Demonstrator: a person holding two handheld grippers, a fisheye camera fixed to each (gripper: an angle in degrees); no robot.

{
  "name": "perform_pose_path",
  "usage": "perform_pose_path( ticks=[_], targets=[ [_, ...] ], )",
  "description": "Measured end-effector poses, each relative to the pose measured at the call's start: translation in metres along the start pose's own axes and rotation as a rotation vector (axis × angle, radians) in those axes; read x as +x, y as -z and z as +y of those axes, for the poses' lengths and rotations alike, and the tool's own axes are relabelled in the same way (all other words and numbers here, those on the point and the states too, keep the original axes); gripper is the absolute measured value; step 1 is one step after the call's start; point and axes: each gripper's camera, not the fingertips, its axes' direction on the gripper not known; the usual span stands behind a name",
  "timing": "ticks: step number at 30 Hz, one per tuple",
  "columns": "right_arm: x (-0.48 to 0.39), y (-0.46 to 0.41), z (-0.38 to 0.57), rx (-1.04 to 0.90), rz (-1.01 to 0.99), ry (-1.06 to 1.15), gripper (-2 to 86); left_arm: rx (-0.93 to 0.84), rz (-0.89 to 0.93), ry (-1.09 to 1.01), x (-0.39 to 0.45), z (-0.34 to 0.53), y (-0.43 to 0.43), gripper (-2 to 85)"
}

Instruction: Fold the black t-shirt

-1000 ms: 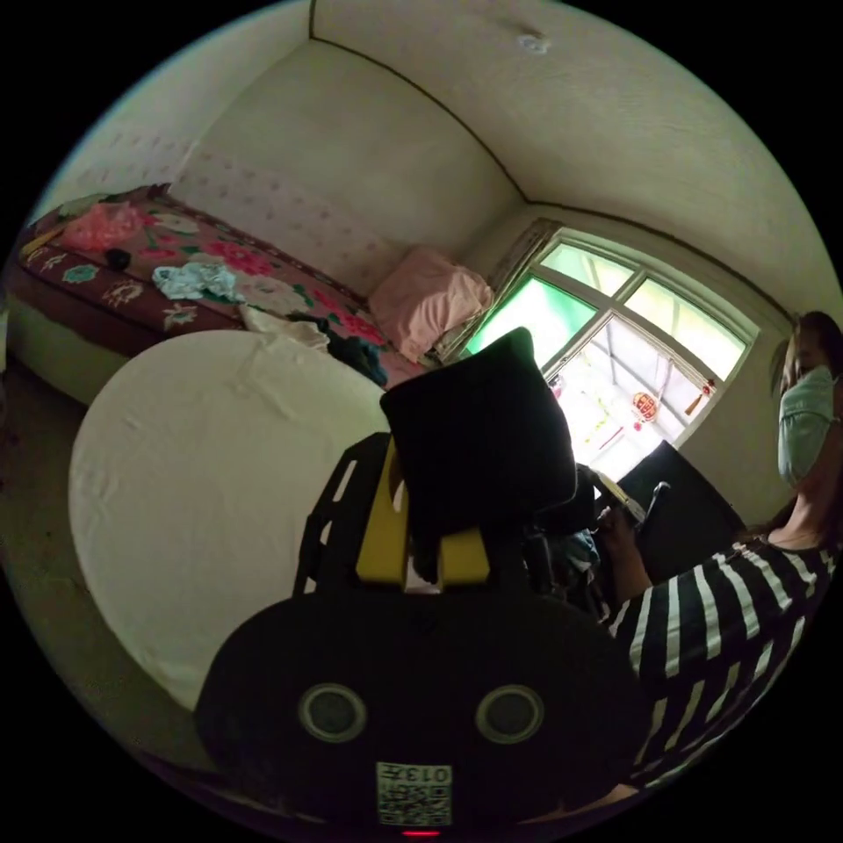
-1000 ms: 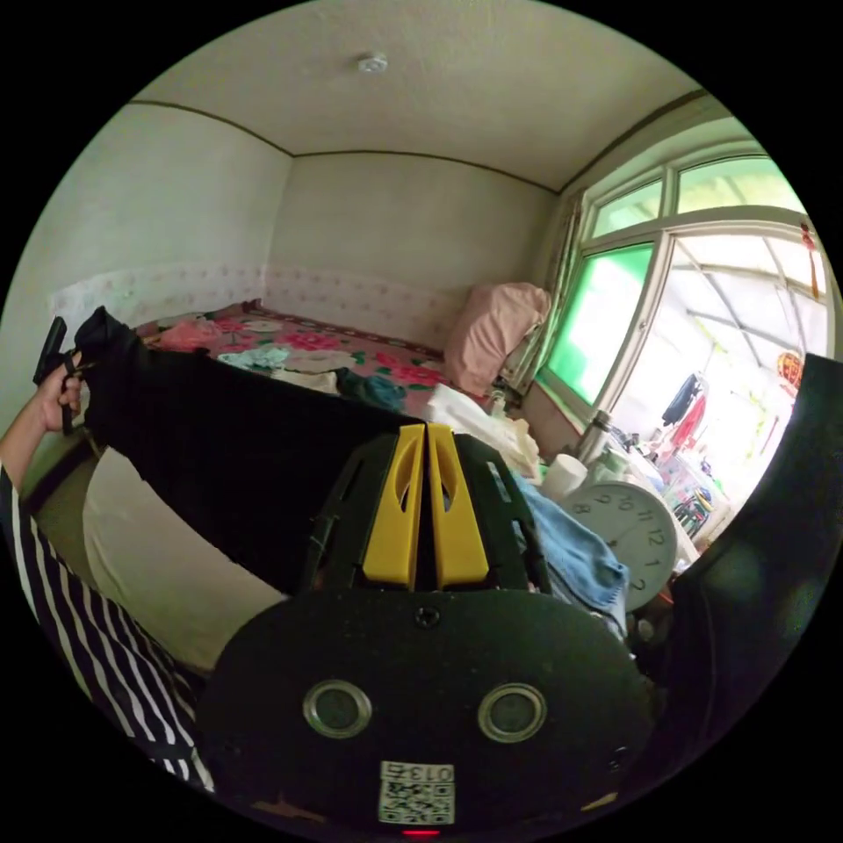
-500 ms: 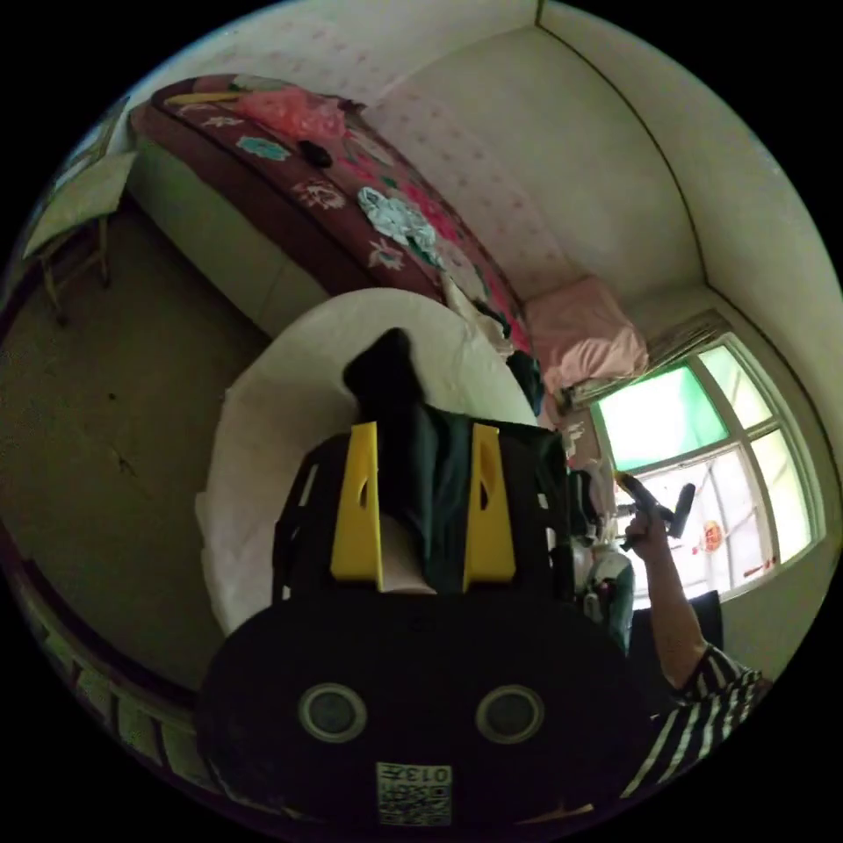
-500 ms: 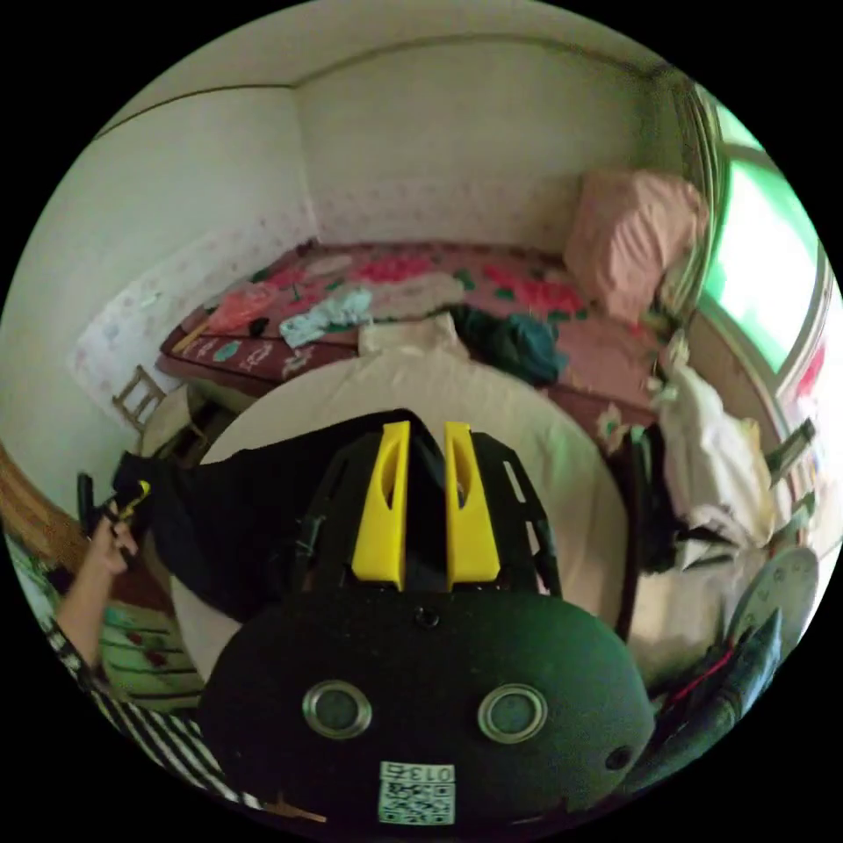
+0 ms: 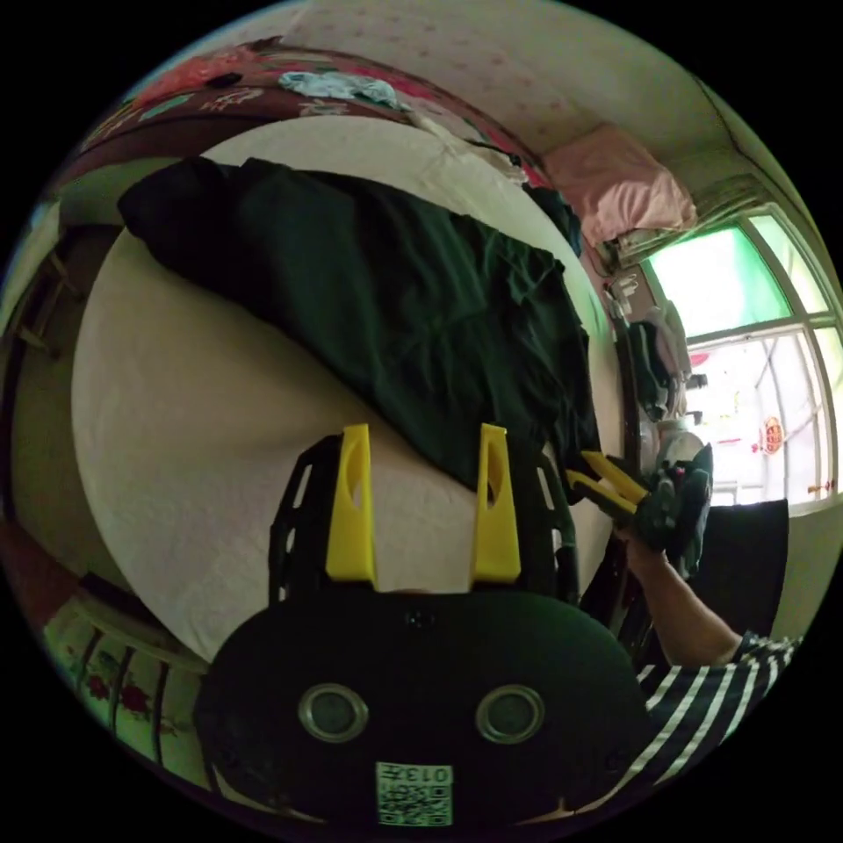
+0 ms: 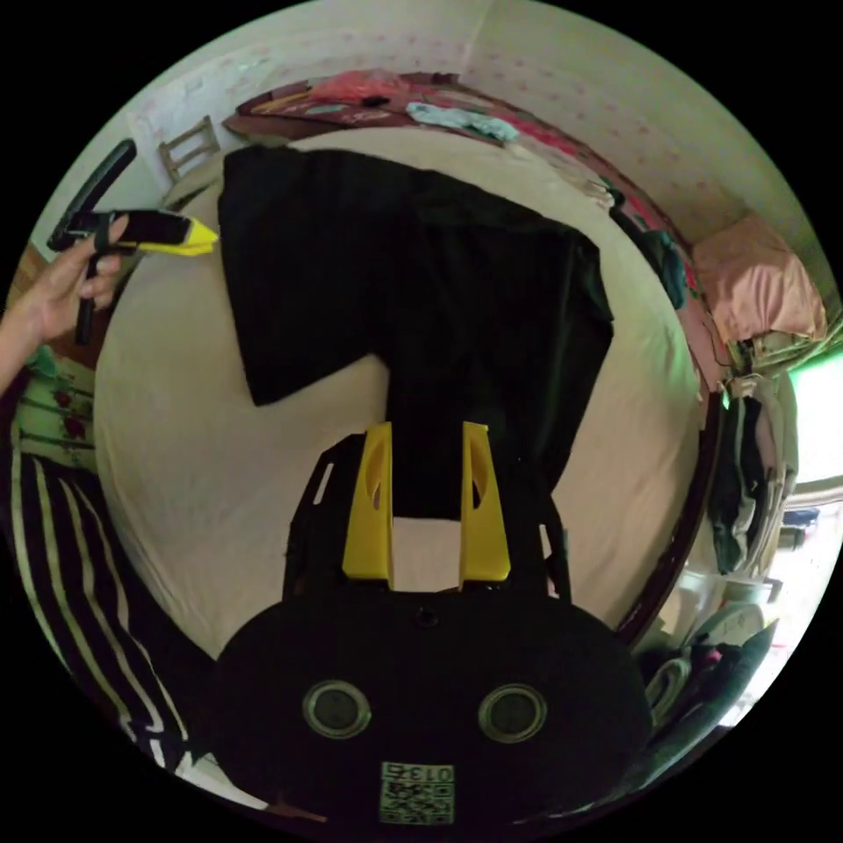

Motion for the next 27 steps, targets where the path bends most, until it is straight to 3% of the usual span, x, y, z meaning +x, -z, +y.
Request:
perform_pose_path(
  ticks=[3, 6, 10, 16, 20, 23, 25, 27],
  targets=[
    [0.012, 0.004, -0.01, -0.011, -0.041, -0.058, 1.9, -0.043, 0.001, 0.05, -0.008, -0.019, -0.012, 5.3],
    [0.022, 0.013, -0.017, -0.021, -0.061, -0.079, 0.8, -0.152, 0.176, 0.015, -0.018, -0.035, -0.026, 0.8],
    [0.042, 0.047, -0.013, 0.084, -0.069, -0.117, 0.3, -0.056, 0.518, -0.041, -0.032, -0.046, 0.007, 0.0],
    [0.077, 0.126, 0.024, 0.256, -0.083, -0.132, 0.0, 0.167, 0.73, -0.156, -0.021, -0.08, 0.095, 0.2],
    [0.078, 0.172, 0.059, 0.314, -0.054, -0.1, -0.1, 0.295, 0.683, -0.199, -0.005, -0.133, 0.136, 2.5],
    [0.095, 0.182, 0.077, 0.315, -0.046, -0.272, 0.0, 0.564, 0.436, -0.121, -0.024, -0.183, 0.156, 10.9],
    [0.097, 0.178, 0.079, 0.283, -0.048, -0.3, 0.0, 0.596, 0.502, 0.039, -0.052, -0.2, 0.143, 12.3],
    [0.082, 0.169, 0.076, 0.239, -0.007, -0.262, 0.0, 0.558, 0.498, -0.037, -0.047, -0.192, 0.132, 12.6]
  ],
)
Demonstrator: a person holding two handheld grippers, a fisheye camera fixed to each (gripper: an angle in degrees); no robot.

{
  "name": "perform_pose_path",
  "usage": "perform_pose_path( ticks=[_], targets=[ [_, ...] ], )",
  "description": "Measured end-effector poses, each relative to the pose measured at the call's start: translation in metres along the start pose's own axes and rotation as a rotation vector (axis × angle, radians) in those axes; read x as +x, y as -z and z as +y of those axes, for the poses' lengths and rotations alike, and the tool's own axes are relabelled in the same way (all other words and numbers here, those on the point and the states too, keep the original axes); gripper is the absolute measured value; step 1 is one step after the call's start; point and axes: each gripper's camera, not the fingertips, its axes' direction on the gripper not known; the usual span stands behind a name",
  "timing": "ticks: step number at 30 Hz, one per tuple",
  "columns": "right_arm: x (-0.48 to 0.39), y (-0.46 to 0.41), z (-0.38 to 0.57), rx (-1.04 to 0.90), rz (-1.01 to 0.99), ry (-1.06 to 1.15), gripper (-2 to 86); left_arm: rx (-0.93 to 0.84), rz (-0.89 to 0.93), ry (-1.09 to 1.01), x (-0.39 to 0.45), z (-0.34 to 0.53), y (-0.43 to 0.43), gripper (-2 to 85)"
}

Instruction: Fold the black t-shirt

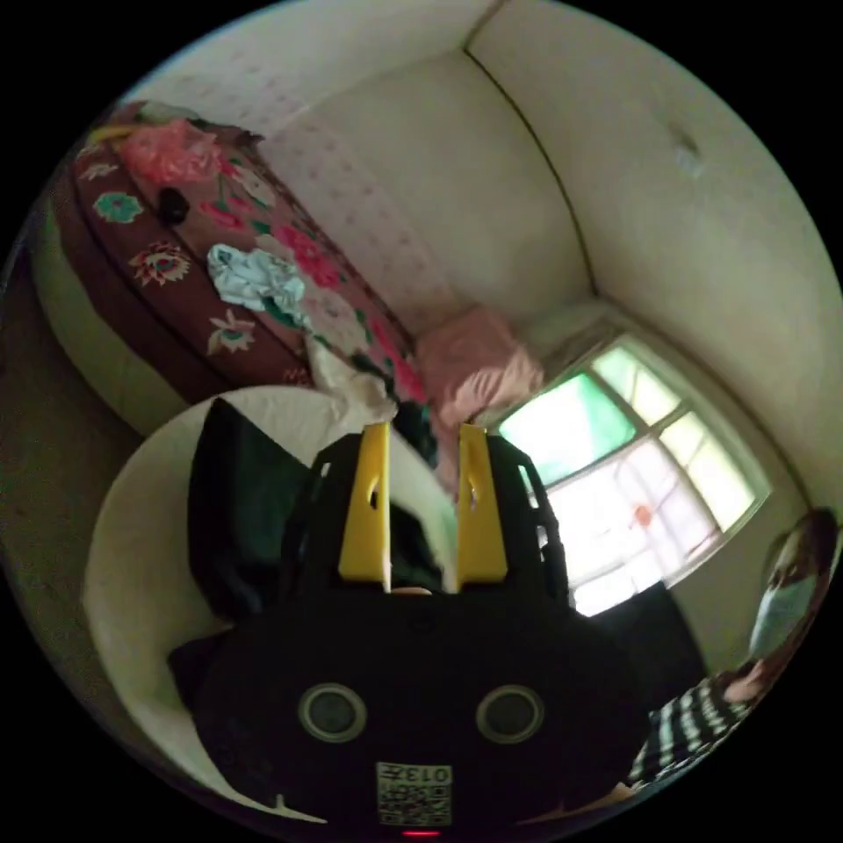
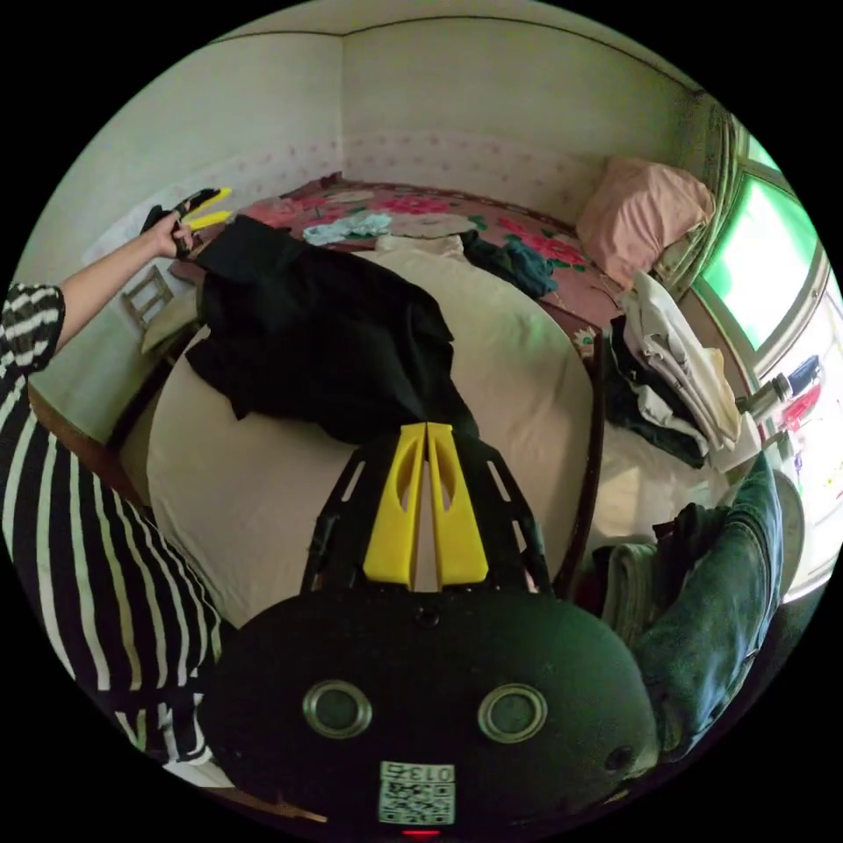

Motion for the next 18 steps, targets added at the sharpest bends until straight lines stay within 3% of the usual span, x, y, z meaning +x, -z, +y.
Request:
perform_pose_path(
  ticks=[4, 8, 10, 13, 18],
  targets=[
    [-0.015, -0.022, 0.005, -0.091, 0.038, 0.016, 0.1, -0.409, -0.278, -0.271, 0.016, 0.082, -0.038, 15.1],
    [-0.013, -0.027, 0.007, -0.104, 0.011, -0.033, 0.1, -0.675, -0.455, -0.386, 0.01, 0.176, -0.07, 16.7],
    [-0.012, -0.025, 0.009, -0.098, 0.006, -0.047, 0.1, -0.601, -0.666, -0.249, -0.011, 0.208, -0.058, 17.5],
    [-0.017, -0.022, 0.012, -0.094, 0.011, -0.036, 0.1, -0.421, -0.655, 0.036, -0.038, 0.228, -0.026, 17.5],
    [-0.028, -0.024, 0.022, -0.099, 0.021, -0.027, 0.0, -0.418, -0.659, 0.108, -0.054, 0.23, -0.027, 13.3]
  ],
)
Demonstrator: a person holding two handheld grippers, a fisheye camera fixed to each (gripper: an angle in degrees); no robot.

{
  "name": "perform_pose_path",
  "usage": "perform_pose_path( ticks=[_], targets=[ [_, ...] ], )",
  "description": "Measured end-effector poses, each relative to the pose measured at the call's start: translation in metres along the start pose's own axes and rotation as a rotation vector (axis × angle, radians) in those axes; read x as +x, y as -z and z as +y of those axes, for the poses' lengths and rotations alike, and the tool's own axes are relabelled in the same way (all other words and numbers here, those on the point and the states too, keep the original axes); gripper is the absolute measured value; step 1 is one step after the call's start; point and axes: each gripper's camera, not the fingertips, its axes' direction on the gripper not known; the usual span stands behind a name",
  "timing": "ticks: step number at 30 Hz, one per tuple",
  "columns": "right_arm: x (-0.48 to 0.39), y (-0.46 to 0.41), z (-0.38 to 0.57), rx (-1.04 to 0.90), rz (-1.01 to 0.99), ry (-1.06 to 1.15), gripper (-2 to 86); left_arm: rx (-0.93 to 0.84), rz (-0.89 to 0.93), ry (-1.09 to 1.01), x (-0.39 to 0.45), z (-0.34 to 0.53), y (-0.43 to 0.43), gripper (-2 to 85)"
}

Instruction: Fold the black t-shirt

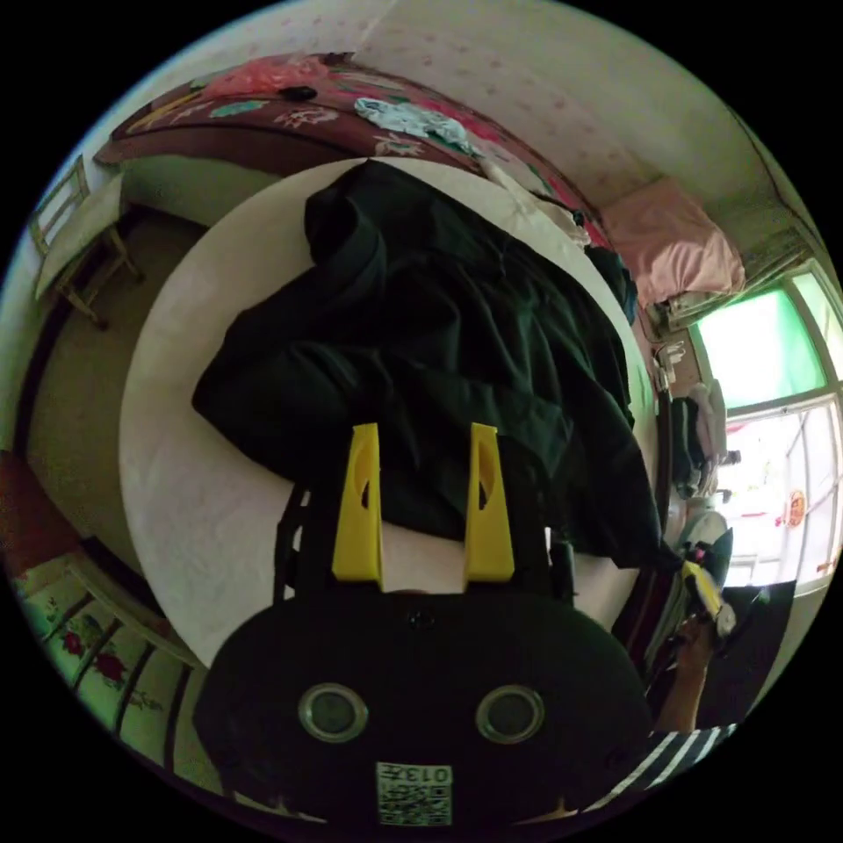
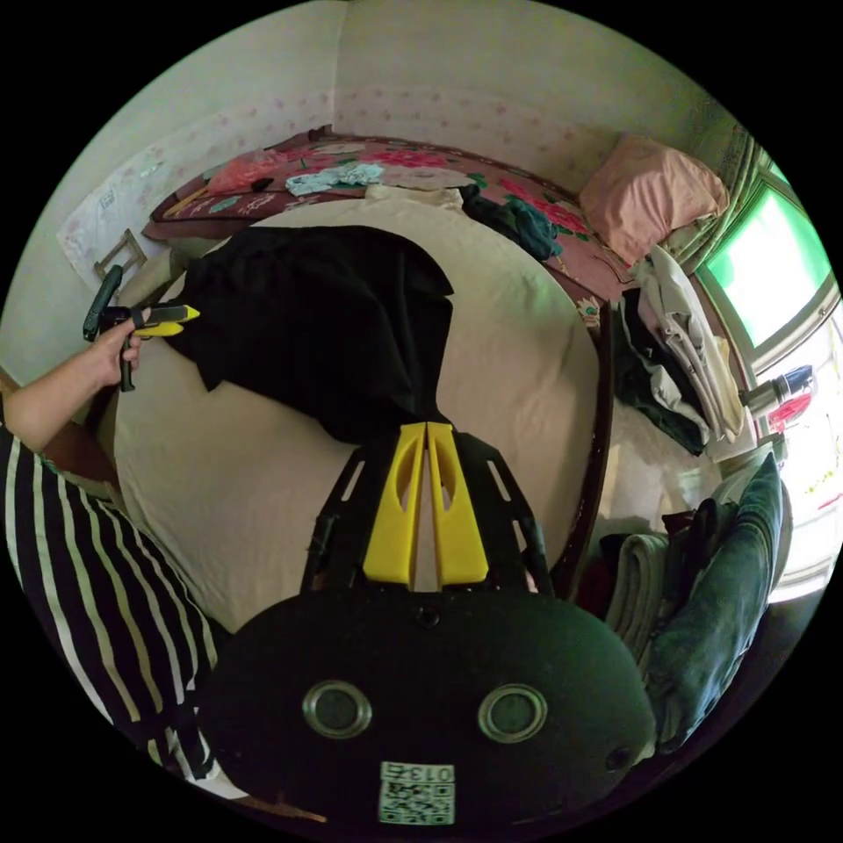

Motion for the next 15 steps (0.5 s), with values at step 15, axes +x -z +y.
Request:
perform_pose_path(
  ticks=[15],
  targets=[
    [-0.001, 0.012, 0.044, 0.025, 0.08, -0.032, -0.1, 0.19, 0.879, -0.175, -0.115, 0.035, 0.079, 0.3]
  ],
)
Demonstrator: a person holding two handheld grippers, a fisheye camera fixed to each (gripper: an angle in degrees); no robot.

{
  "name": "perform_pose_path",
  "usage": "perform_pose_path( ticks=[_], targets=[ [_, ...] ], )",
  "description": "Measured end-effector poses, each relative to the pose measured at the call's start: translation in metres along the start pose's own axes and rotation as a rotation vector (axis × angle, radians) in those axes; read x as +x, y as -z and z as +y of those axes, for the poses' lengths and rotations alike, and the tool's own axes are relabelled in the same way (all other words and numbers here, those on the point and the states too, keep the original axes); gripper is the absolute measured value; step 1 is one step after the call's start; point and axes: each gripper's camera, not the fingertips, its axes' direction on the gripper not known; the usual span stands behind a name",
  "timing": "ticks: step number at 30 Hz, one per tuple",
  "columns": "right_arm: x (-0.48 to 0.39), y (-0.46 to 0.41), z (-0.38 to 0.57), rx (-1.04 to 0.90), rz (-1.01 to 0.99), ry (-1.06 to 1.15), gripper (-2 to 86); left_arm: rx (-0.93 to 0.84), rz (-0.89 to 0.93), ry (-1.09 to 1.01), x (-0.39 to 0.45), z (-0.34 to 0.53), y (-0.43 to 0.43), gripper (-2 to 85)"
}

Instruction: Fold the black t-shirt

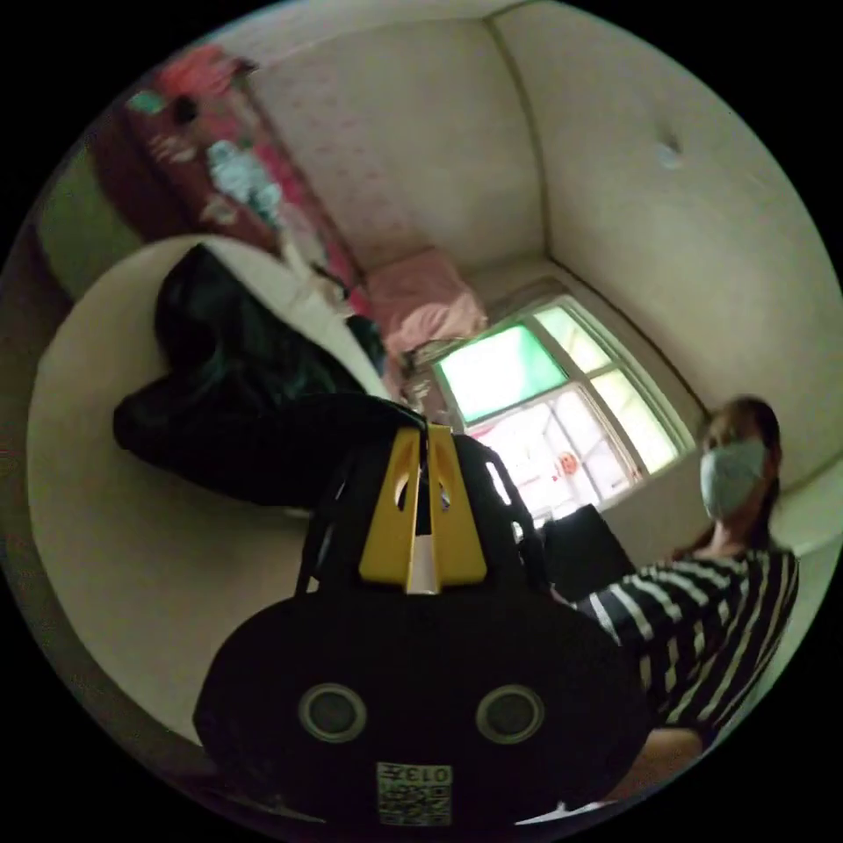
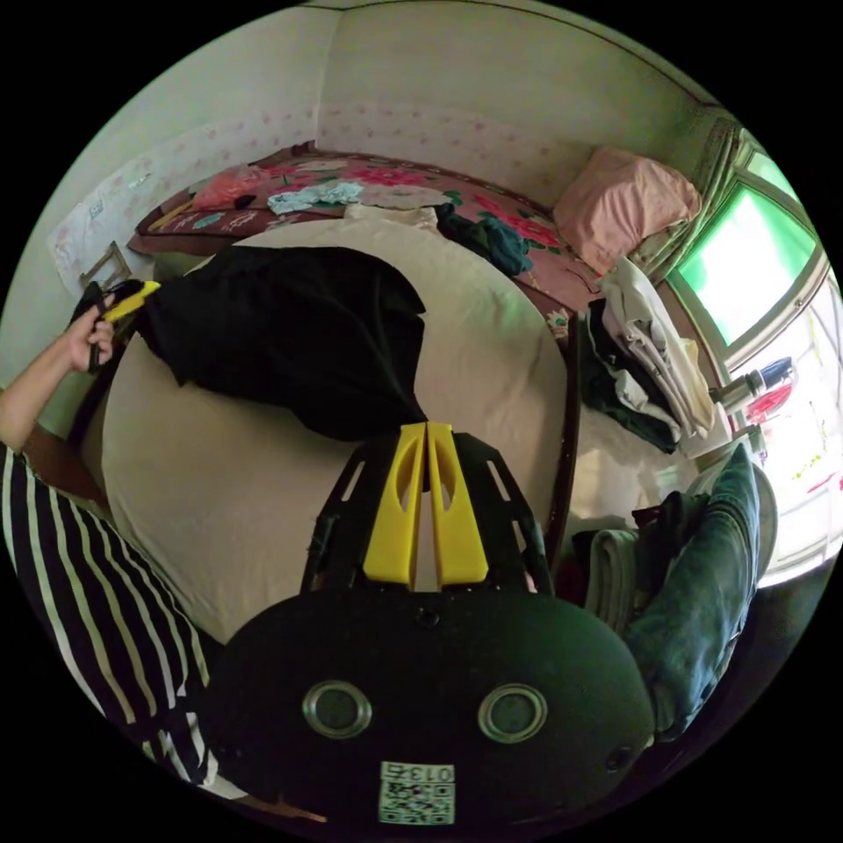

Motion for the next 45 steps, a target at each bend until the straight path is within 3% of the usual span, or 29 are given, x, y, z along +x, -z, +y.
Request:
perform_pose_path(
  ticks=[3, 6, 12, 14, 16, 19, 23, 25, 29, 33, 36, 39, 42, 44, 45],
  targets=[
    [-0.003, 0.008, 0.02, 0.031, 0.016, -0.005, -0.1, -0.04, 0.06, -0.192, 0.033, 0.015, 0.046, 0.2],
    [0.0, 0.017, 0.038, 0.089, -0.025, -0.045, -0.2, -0.036, 0.083, -0.24, 0.039, 0.031, 0.082, 0.2],
    [0.011, -0.042, -0.005, -0.019, -0.023, 0.004, -0.2, -0.085, -0.04, 0.006, -0.028, 0.007, 0.064, -0.1],
    [0.018, -0.049, -0.043, 0.009, 0.027, 0.039, -0.2, -0.116, -0.108, -0.047, -0.02, -0.027, 0.043, -0.1],
    [0.026, -0.027, -0.086, 0.097, 0.139, 0.061, -0.2, -0.067, -0.085, -0.218, 0.03, -0.082, 0.028, -0.1],
    [0.043, 0.064, -0.129, 0.391, 0.215, 0.04, -0.2, 0.08, -0.037, -0.505, 0.125, -0.125, 0.044, -0.1],
    [0.054, 0.159, -0.1, 0.746, 0.264, 0.0, -0.2, 0.281, 0.03, -0.725, 0.206, -0.116, 0.094, -0.1],
    [0.055, 0.172, -0.074, 0.807, 0.274, 0.001, -0.3, 0.317, 0.052, -0.776, 0.222, -0.094, 0.118, -0.1],
    [0.052, 0.15, -0.018, 0.71, 0.175, 0.038, -0.2, 0.192, 0.077, -0.666, 0.193, -0.062, 0.124, 0.0],
    [0.038, 0.098, 0.027, 0.442, 0.153, 0.075, -0.2, 0.01, -0.009, -0.427, 0.122, -0.011, 0.114, 0.0],
    [0.043, 0.071, 0.054, 0.238, 0.261, -0.016, 0.1, -0.023, -0.116, -0.258, 0.084, 0.025, 0.116, 0.0],
    [0.056, 0.044, 0.076, 0.103, 0.076, -0.074, 0.7, -0.071, -0.18, -0.162, 0.057, 0.044, 0.116, 0.0],
    [0.05, -0.01, 0.083, -0.033, 0.033, -0.127, 2.4, -0.21, -0.201, 0.033, 0.009, 0.063, 0.092, 0.4],
    [0.043, -0.044, 0.083, -0.063, -0.052, -0.167, 4.5, -0.205, -0.328, 0.122, -0.014, 0.077, 0.087, 0.8],
    [0.033, -0.071, 0.081, -0.106, -0.083, -0.153, 5.7, -0.119, -0.361, 0.191, -0.026, 0.087, 0.093, 1.2]
  ],
)
